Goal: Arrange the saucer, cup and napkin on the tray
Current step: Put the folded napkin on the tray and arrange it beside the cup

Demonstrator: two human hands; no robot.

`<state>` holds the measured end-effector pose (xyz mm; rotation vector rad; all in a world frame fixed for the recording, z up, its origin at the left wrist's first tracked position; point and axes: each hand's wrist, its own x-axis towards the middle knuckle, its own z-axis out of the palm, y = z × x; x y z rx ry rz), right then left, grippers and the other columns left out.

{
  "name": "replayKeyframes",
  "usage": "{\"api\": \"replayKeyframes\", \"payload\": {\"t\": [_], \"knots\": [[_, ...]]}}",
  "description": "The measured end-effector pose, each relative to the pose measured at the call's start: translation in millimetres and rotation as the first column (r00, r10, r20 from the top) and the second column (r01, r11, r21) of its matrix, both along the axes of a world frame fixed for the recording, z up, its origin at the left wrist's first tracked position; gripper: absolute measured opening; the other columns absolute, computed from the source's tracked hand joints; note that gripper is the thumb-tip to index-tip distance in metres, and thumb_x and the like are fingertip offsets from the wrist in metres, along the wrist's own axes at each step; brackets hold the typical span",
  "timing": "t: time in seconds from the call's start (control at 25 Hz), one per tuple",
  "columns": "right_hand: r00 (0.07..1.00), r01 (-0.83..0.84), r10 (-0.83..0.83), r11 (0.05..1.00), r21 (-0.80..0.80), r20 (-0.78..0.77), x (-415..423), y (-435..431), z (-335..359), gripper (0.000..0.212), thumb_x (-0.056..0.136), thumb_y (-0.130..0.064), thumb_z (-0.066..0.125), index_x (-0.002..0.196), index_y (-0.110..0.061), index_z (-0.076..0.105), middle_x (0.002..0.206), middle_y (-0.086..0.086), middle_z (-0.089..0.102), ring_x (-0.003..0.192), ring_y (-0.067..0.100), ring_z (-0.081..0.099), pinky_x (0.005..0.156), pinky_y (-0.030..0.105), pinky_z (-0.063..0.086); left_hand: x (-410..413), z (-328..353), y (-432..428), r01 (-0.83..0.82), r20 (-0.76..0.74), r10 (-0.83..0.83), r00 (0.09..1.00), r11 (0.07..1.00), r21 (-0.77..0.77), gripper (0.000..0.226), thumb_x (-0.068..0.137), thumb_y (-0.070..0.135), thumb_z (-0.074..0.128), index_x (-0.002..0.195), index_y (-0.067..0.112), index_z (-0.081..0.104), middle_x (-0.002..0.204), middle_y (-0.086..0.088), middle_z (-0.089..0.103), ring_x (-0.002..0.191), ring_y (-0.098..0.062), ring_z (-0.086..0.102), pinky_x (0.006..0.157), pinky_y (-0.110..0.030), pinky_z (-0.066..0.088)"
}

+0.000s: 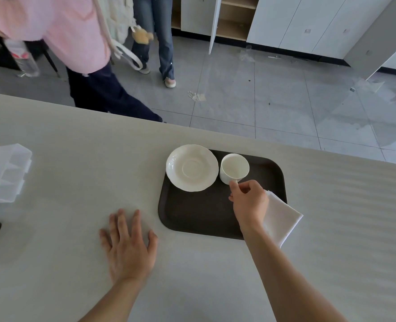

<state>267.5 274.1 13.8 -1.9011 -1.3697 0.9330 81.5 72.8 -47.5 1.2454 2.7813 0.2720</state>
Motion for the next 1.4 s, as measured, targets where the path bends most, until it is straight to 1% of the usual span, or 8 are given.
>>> {"api": "replayKeyframes", "payload": {"t": [0.4, 0.6, 0.84, 1.0, 1.16, 1.24, 1.32, 1.4], "knots": [[1.000, -0.004, 0.004, 1.000, -0.007, -0.029, -0.2, -0.5, 1.0, 0.028, 0.087, -0.041, 0.071, 0.069, -0.023, 0.059, 0.062, -0.006, 0.069, 0.058, 0.005, 0.071, 0.058, 0.024, 0.047, 0.2, 0.2, 0.0, -0.001, -0.002, 0.001, 1.000, 1.000, -0.002, 0.068, 0.085, 0.047, 0.037, 0.143, 0.013, 0.048, 0.153, -0.024, 0.036, 0.147, -0.041, 0.023, 0.117, -0.061, 0.015], [0.998, -0.008, 0.007, 1.000, -0.022, -0.056, 0.8, -1.4, 2.7, 0.026, 0.086, -0.043, 0.073, 0.071, -0.025, 0.061, 0.062, -0.006, 0.070, 0.064, 0.010, 0.072, 0.063, 0.028, 0.054, 0.0, -1.8, 0.1, -0.003, -0.006, 0.003, 1.000, 1.000, 0.006, 0.068, 0.085, 0.047, 0.036, 0.143, 0.014, 0.048, 0.153, -0.023, 0.036, 0.147, -0.041, 0.023, 0.117, -0.061, 0.016], [0.995, -0.042, 0.040, 0.999, -0.031, -0.089, 6.7, -3.5, 5.3, 0.024, 0.083, -0.048, 0.074, 0.074, -0.028, 0.064, 0.063, -0.009, 0.071, 0.068, 0.010, 0.073, 0.067, 0.028, 0.055, -0.7, -7.0, 0.2, -0.004, -0.015, 0.004, 1.000, 1.000, 0.023, 0.068, 0.084, 0.046, 0.037, 0.142, 0.013, 0.049, 0.153, -0.023, 0.036, 0.146, -0.041, 0.024, 0.117, -0.062, 0.016], [0.996, -0.044, 0.044, 0.999, 0.005, -0.079, 36.0, -4.7, 10.6, 0.016, 0.085, -0.039, 0.074, 0.074, -0.030, 0.065, 0.066, -0.010, 0.072, 0.066, 0.005, 0.072, 0.066, 0.031, 0.059, -2.4, -10.7, -0.3, 0.000, -0.019, 0.001, 1.000, 1.000, 0.029, 0.068, 0.084, 0.047, 0.038, 0.142, 0.014, 0.048, 0.153, -0.023, 0.035, 0.146, -0.041, 0.023, 0.117, -0.061, 0.015], [0.995, -0.076, 0.071, 0.995, 0.061, 0.076, 84.7, 4.5, 20.9, 0.015, 0.087, -0.025, 0.069, 0.073, -0.029, 0.065, 0.065, -0.008, 0.072, 0.072, 0.013, 0.070, 0.064, 0.028, 0.050, -2.7, -12.5, -0.5, -0.001, -0.013, 0.001, 1.000, 1.000, 0.027, 0.068, 0.084, 0.048, 0.037, 0.143, 0.014, 0.047, 0.153, -0.023, 0.035, 0.146, -0.041, 0.023, 0.116, -0.061, 0.015], [0.971, -0.112, 0.081, 0.985, 0.128, 0.227, 103.0, 8.7, 25.0, 0.014, 0.086, -0.020, 0.068, 0.075, -0.027, 0.067, 0.075, -0.006, 0.071, 0.077, 0.020, 0.068, 0.061, 0.028, 0.044, -2.5, -12.4, -0.3, -0.003, -0.006, 0.003, 1.000, 1.000, 0.029, 0.069, 0.084, 0.048, 0.037, 0.143, 0.015, 0.047, 0.153, -0.023, 0.035, 0.146, -0.041, 0.023, 0.116, -0.062, 0.016], [0.912, -0.157, 0.069, 0.969, 0.189, 0.403, 118.1, 11.8, 26.8, 0.001, 0.086, -0.022, 0.070, 0.086, -0.022, 0.071, 0.090, -0.002, 0.071, 0.090, 0.025, 0.065, 0.063, 0.030, 0.043, -2.7, -12.2, -0.4, -0.008, -0.001, 0.008, 1.000, 0.999, 0.034, 0.069, 0.083, 0.049, 0.037, 0.142, 0.014, 0.047, 0.153, -0.023, 0.035, 0.146, -0.041, 0.023, 0.116, -0.062, 0.016], [0.822, -0.206, 0.122, 0.974, 0.091, 0.556, 130.7, 15.7, 26.5, 0.025, 0.088, -0.035, 0.070, 0.108, -0.021, 0.071, 0.110, 0.001, 0.069, 0.110, 0.028, 0.056, 0.071, 0.035, 0.048, -2.7, -11.5, -0.2, -0.007, 0.003, 0.007, 1.000, 0.999, 0.035, 0.070, 0.083, 0.049, 0.037, 0.142, 0.014, 0.047, 0.152, -0.024, 0.035, 0.146, -0.042, 0.024, 0.115, -0.062, 0.016]]}}
